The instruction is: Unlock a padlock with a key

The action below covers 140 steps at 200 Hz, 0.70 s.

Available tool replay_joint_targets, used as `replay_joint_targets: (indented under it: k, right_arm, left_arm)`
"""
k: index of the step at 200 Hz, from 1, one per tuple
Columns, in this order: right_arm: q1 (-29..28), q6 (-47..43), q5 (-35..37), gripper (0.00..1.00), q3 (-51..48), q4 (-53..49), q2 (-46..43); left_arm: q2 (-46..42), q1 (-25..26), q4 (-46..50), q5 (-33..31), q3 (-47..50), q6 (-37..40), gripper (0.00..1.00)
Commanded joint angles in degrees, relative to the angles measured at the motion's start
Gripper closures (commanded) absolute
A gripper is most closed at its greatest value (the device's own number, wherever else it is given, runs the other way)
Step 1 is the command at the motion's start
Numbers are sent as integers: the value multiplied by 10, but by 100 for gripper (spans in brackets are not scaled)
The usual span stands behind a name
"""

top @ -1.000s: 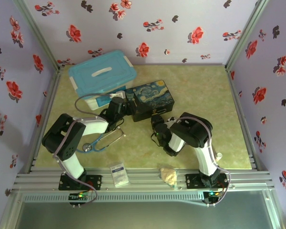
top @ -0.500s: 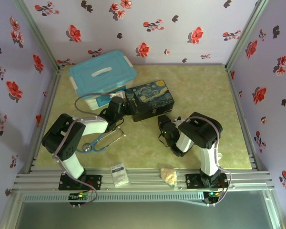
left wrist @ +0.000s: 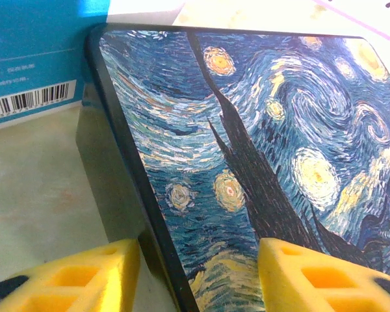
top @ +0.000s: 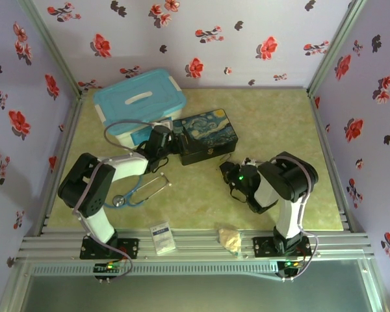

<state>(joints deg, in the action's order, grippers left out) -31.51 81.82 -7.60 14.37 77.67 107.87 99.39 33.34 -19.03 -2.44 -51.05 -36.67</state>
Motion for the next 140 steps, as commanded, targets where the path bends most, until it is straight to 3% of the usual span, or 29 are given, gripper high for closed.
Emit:
replay_joint_targets:
  k: [1,28,70,102,140]
  right_arm:
    - [9,-42,-75,100,-26,-109,-29]
    - [22,-84,-109,100,-29,-261,-102]
    - [36,-213,-113,98,32,-641,-256]
    - [94,-284,-166,96,52,-760,-272]
    - [121,-345,-190,90,82,-844,-254]
  left_arm:
    - [44,-12,140,-12,-4,38,47]
    - [58,-15,149,-10,-29,47,42]
    - [58,-20,149,-7,-45,45,38]
    - [26,-20,146,2,-40,38,27]
    - [-27,-20,148,6,-25,35,23]
